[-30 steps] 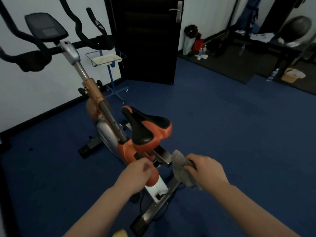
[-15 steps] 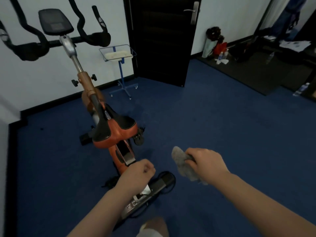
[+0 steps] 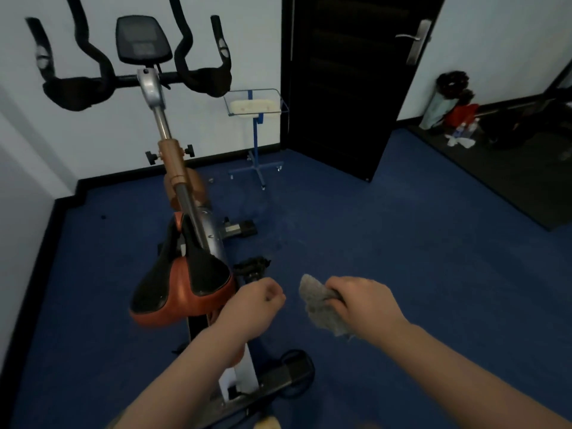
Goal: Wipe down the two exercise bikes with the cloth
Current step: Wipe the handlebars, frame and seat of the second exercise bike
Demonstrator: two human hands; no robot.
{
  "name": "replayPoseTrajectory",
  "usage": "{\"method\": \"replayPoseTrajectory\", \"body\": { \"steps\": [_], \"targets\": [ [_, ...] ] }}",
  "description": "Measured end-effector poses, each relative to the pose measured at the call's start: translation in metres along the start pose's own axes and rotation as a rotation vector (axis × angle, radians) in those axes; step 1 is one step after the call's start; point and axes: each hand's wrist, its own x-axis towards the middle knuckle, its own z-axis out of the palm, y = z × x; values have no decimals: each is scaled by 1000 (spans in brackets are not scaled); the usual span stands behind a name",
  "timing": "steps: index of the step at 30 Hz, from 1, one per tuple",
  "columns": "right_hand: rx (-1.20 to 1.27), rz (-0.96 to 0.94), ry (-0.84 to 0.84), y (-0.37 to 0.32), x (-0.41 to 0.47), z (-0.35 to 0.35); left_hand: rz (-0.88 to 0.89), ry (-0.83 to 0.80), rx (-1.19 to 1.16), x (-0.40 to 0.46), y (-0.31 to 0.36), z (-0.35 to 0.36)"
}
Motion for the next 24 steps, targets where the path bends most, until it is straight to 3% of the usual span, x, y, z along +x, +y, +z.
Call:
{"method": "replayPoseTrajectory", "body": {
  "steps": [9, 16, 24],
  "targets": [
    [91, -69, -13, 99, 87, -25, -143, 56, -19, 78, 47, 13],
    [81, -219, -93, 191, 177, -59, -263, 205, -198, 149, 116, 43],
    [152, -350, -45, 218, 265, -122, -377, 477, -279, 177, 165, -11]
  ]
}}
